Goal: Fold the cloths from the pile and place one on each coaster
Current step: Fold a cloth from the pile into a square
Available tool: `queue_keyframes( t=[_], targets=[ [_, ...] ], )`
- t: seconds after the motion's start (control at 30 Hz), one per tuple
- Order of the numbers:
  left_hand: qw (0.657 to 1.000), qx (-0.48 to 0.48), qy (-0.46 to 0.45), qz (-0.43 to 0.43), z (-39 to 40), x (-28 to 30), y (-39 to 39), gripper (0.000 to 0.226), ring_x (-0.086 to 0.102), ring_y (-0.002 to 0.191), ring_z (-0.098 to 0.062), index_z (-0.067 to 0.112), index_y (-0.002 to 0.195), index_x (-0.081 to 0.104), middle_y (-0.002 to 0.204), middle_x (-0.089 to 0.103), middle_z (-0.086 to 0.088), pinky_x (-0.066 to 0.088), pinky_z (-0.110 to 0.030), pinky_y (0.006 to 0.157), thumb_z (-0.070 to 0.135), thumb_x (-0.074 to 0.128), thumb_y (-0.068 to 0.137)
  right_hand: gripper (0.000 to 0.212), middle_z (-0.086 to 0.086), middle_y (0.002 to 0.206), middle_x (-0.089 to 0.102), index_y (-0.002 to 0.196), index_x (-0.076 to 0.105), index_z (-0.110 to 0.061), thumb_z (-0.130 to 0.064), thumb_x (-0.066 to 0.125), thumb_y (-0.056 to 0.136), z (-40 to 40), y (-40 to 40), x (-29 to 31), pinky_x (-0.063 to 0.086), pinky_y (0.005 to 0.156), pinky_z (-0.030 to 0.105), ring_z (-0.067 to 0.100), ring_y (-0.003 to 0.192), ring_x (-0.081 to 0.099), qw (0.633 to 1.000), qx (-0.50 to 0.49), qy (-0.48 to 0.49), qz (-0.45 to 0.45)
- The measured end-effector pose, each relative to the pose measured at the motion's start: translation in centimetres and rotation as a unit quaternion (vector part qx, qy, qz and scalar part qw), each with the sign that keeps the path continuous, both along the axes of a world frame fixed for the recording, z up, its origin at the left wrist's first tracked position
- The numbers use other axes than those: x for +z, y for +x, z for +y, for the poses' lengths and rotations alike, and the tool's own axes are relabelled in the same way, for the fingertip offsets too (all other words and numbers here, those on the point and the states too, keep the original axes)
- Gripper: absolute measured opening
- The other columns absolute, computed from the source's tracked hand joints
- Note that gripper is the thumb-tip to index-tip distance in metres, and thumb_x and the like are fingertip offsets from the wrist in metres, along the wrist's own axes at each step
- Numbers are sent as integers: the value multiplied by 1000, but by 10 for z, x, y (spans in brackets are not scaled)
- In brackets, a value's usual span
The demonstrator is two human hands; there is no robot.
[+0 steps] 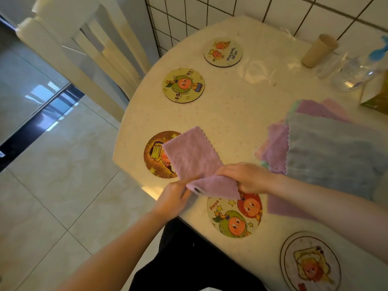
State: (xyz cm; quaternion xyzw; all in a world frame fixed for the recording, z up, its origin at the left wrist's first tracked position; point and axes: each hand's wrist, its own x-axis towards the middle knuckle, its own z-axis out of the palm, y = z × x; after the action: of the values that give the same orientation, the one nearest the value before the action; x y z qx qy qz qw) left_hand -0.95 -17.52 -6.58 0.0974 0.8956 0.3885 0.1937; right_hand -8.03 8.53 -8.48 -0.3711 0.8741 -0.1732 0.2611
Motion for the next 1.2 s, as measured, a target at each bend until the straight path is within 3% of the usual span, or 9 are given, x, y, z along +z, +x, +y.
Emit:
queue_keyframes(
  t=[0.07, 0.13, 0.2, 0.3, 0.5, 0.67, 0.8, 1.0, 1.2],
  targets=[
    [993, 100, 21, -67, -1, -2, -12, 32, 41, 49, -3, 19, 69, 57, 60, 51, 12, 34, -18, 53, 28, 48, 98, 26, -10, 98, 64, 112, 60, -23, -16, 62, 87, -11, -8, 8, 55, 71, 27, 9, 84, 61, 986, -124, -55, -101],
    [964, 203, 98, -143, -5, -4, -24, 43, 39, 50, -7, 12, 60, 51, 55, 46, 5, 35, -32, 53, 34, 51, 97, 11, -8, 82, 64, 90, 64, -27, -17, 65, 86, -25, -18, 13, 50, 62, 27, 15, 72, 62, 957, -222, -117, -146],
    [924, 279, 183, -187, -9, -5, -40, 42, 54, 65, -17, 1, 76, 61, 70, 57, -7, 49, -51, 64, 36, 51, 97, 12, -6, 78, 64, 80, 61, -33, -23, 65, 87, -40, -32, 12, 45, 62, 27, 14, 69, 60, 928, -299, -162, -150],
    [883, 346, 241, -207, -13, -6, -62, 27, 63, 79, -25, 7, 97, 62, 85, 64, -9, 55, -54, 75, 29, 47, 100, 18, -2, 70, 59, 73, 55, -23, -29, 62, 89, -60, -50, 6, 42, 59, 33, 16, 63, 54, 908, -367, -160, -120],
    [904, 317, 230, -174, -21, -16, -72, 20, 63, 88, -20, 13, 113, 56, 92, 66, -2, 54, -37, 74, 23, 43, 102, 22, -4, 66, 54, 76, 49, -20, -32, 51, 95, -82, -60, -4, 36, 54, 32, 15, 58, 49, 915, -390, -71, -75],
    [896, 324, 262, -154, -20, -18, -61, 19, 63, 92, -23, 30, 114, 55, 97, 66, -4, 52, -43, 78, 28, 42, 101, 15, -2, 67, 59, 85, 48, -26, -34, 46, 97, -86, -59, -2, 39, 50, 32, 14, 55, 52, 916, -388, -75, -72],
    [863, 412, 214, -199, -16, -26, -65, 19, 65, 90, -28, 29, 94, 60, 90, 67, -3, 55, -52, 78, 44, 50, 88, 24, -1, 71, 60, 89, 50, -19, -41, 42, 96, -97, -64, -8, 46, 55, 37, 18, 62, 57, 909, -416, 28, -21],
    [884, 435, 17, -169, -23, -17, -75, 28, 58, 68, -13, 8, 92, 53, 81, 62, -3, 44, -24, 54, 34, 64, 88, 25, 7, 84, 64, 99, 46, -12, -36, 38, 97, -107, -60, -5, 49, 58, 37, 28, 71, 61, 905, -413, 98, 39],
    [895, 423, -51, -134, -22, -13, -85, 27, 55, 80, -26, 8, 98, 52, 84, 56, -2, 45, -31, 67, 26, 66, 84, 24, 12, 115, 54, 112, 46, -4, -21, 48, 94, -116, -59, 0, 40, 67, 35, 29, 101, 54, 901, -414, 101, 76]
  ],
)
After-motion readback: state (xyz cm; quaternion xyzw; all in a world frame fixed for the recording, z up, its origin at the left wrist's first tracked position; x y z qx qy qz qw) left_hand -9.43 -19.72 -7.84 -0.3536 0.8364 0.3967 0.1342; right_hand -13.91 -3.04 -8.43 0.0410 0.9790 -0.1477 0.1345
